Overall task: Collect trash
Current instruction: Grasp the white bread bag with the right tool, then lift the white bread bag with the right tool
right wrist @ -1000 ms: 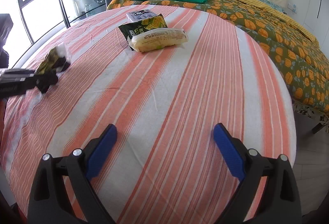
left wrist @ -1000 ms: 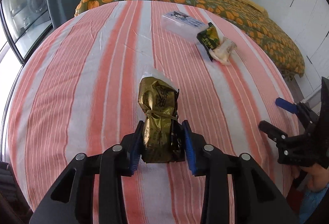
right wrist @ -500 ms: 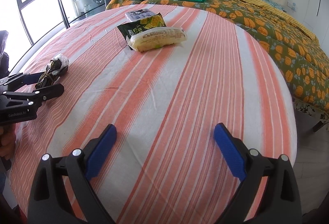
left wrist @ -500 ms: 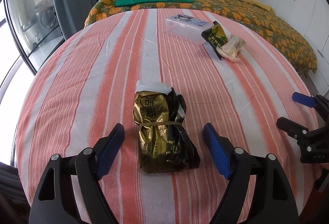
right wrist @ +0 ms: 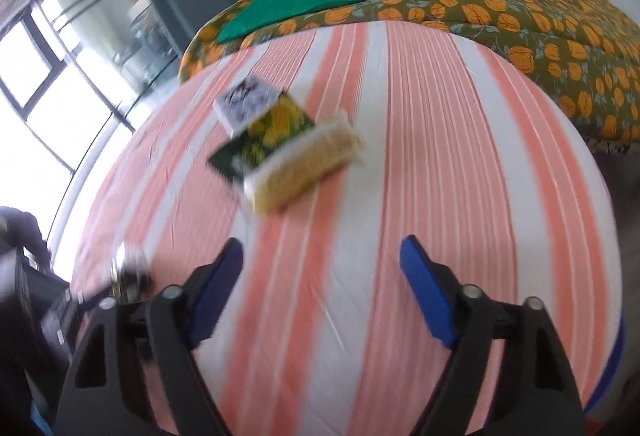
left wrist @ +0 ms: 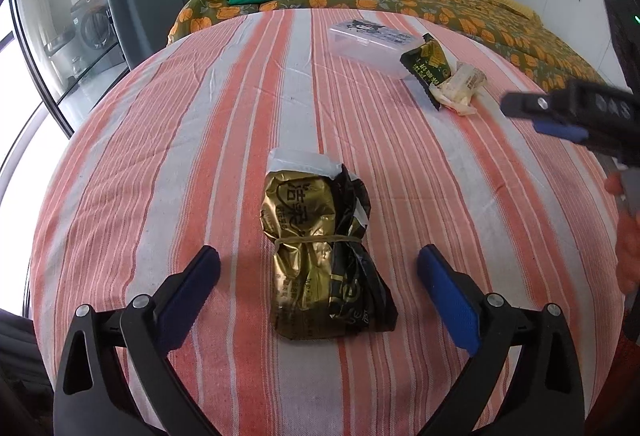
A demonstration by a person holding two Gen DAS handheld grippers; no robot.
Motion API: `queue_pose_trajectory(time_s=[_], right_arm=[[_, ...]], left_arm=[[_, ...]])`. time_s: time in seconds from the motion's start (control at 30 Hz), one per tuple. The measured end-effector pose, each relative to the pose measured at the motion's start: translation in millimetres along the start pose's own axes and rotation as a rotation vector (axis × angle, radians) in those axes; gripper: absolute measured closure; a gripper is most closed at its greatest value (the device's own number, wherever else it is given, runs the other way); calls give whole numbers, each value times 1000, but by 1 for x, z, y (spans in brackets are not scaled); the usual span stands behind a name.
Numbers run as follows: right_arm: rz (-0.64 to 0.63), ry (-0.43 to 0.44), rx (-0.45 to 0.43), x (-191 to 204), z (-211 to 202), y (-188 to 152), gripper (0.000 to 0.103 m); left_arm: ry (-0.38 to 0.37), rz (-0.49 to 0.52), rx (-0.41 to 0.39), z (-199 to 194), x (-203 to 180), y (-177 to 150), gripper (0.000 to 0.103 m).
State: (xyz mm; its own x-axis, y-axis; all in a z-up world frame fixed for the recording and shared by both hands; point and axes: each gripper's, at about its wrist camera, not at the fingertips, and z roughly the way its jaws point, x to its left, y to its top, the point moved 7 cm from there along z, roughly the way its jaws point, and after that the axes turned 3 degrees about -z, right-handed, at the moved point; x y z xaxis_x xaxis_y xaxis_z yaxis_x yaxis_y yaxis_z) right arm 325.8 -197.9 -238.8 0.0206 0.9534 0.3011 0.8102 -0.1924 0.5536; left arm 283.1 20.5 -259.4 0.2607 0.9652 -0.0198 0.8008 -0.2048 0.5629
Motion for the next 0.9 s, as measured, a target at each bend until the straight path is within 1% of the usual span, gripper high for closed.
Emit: queue_pose_trajectory(time_s=[0.07,0.17,0.23,0.3,0.33,0.37,0.43,0.47,0.57,0.7,0.8,0.9], right_arm=[[43,-18,-20,5,11,18,35],[78,-37,-20,13,27,32,35],[72,-46,4,19,38,35,35],[71,-78,19,19,44,32,35],[69,-90,18,18,44,30,37],[59,-93,15,17,43,29,53],[13,-111,19,15,41,25,65],[-19,-114,19,14,38,22,73],[-104,-110,21,8,28,17,76],[-211,-77,25,-1,10,6,76],[-272,-45,53,-9,-7,-15,76],[-336,-21,83,-11,-24,-43,76]], left_arm=[[1,0,0,0,-1,0,6],[0,0,0,0,0,0,6],[0,0,0,0,-1,0,6],[0,0,0,0,0,0,6],[0,0,0,0,0,0,6],[0,0,0,0,-1,0,6],[0,0,0,0,0,0,6],[0,0,0,0,-1,0,6],[0,0,0,0,-1,0,6],[1,0,0,0,-1,0,6],[1,0,0,0,-1,0,6],[1,0,0,0,-1,0,6]])
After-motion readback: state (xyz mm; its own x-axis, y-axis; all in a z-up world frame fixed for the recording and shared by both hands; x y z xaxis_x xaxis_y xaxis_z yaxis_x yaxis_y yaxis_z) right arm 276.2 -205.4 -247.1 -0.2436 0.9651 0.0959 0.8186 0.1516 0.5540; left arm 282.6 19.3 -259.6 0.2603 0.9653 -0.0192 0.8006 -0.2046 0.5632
